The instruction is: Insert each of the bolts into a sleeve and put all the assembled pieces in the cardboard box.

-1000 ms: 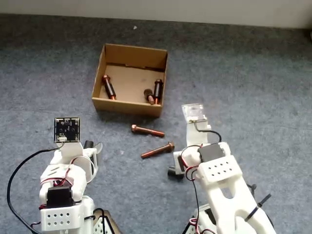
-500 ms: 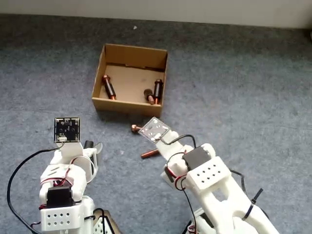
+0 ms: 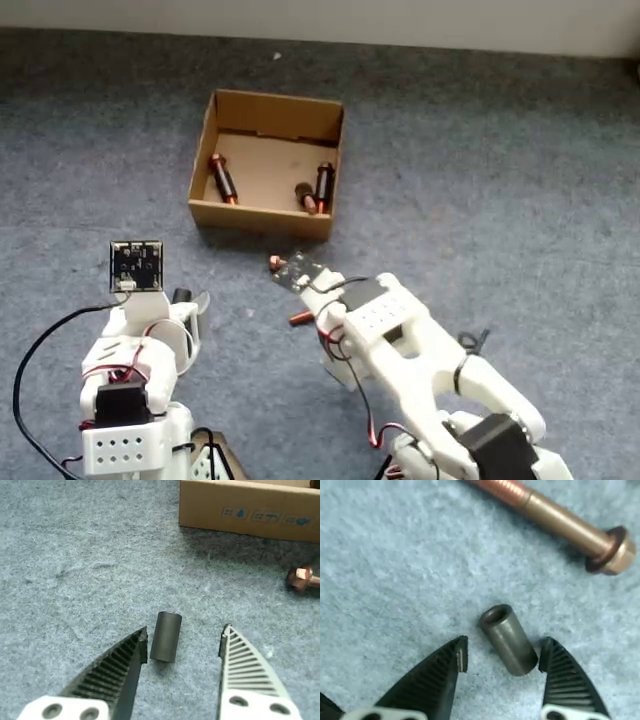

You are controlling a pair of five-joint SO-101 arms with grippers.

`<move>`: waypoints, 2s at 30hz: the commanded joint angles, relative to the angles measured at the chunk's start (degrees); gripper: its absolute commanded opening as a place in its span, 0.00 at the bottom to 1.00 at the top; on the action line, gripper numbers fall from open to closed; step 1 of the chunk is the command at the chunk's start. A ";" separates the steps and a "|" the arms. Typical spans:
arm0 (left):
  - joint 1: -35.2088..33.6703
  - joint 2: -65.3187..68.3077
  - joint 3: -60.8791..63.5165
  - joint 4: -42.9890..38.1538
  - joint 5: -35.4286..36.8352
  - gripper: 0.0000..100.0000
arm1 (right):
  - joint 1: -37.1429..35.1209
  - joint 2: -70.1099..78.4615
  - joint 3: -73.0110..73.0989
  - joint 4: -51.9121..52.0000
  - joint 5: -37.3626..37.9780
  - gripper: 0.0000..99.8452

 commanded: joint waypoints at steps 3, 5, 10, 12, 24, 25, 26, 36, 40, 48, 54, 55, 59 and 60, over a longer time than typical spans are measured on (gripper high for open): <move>-0.48 -0.31 -0.31 -1.05 -0.53 0.25 | -0.40 3.03 -1.98 -6.20 0.79 0.02; -0.48 -0.31 -0.31 -1.05 -0.53 0.25 | -0.22 3.30 -2.24 -5.58 0.44 0.01; -0.48 -0.31 -0.31 -1.05 -0.53 0.25 | 4.70 -1.54 -2.33 -2.42 -0.62 0.00; -0.48 -0.31 -0.31 -1.05 -0.53 0.25 | 8.84 -5.76 -2.33 -4.09 -5.63 0.00; 4.88 0.40 -7.87 -0.79 -8.26 0.25 | 31.52 -19.30 2.77 -26.42 -31.38 0.00; 6.99 0.40 -8.66 -0.79 -8.79 0.25 | 34.07 -19.30 2.77 -27.82 -34.29 0.00; 9.36 0.40 -9.54 -0.79 -9.05 0.23 | 36.18 -19.21 2.77 -28.88 -36.92 0.00; 31.52 7.25 -18.86 -1.14 -9.23 0.18 | 42.68 -18.86 2.77 -30.37 -43.43 0.00; 37.41 19.56 -25.36 -2.55 -9.32 0.18 | 44.09 -18.86 2.77 -30.37 -44.22 0.00; 45.93 45.76 -34.77 -11.78 -14.51 0.18 | 45.93 -18.77 3.21 -35.47 -44.92 0.00; 47.08 65.19 -40.84 -17.14 -17.41 0.18 | 45.93 -18.77 3.21 -36.35 -44.92 0.00; 47.08 68.26 -42.07 -17.58 -17.41 0.18 | 45.93 -18.77 3.21 -36.35 -44.92 0.00; 47.25 79.69 -47.78 -17.85 -17.41 0.18 | 45.67 -18.77 3.21 -36.35 -44.57 0.00; 47.34 82.33 -49.19 -17.76 -17.41 0.18 | 45.67 -18.77 3.21 -36.35 -44.57 0.00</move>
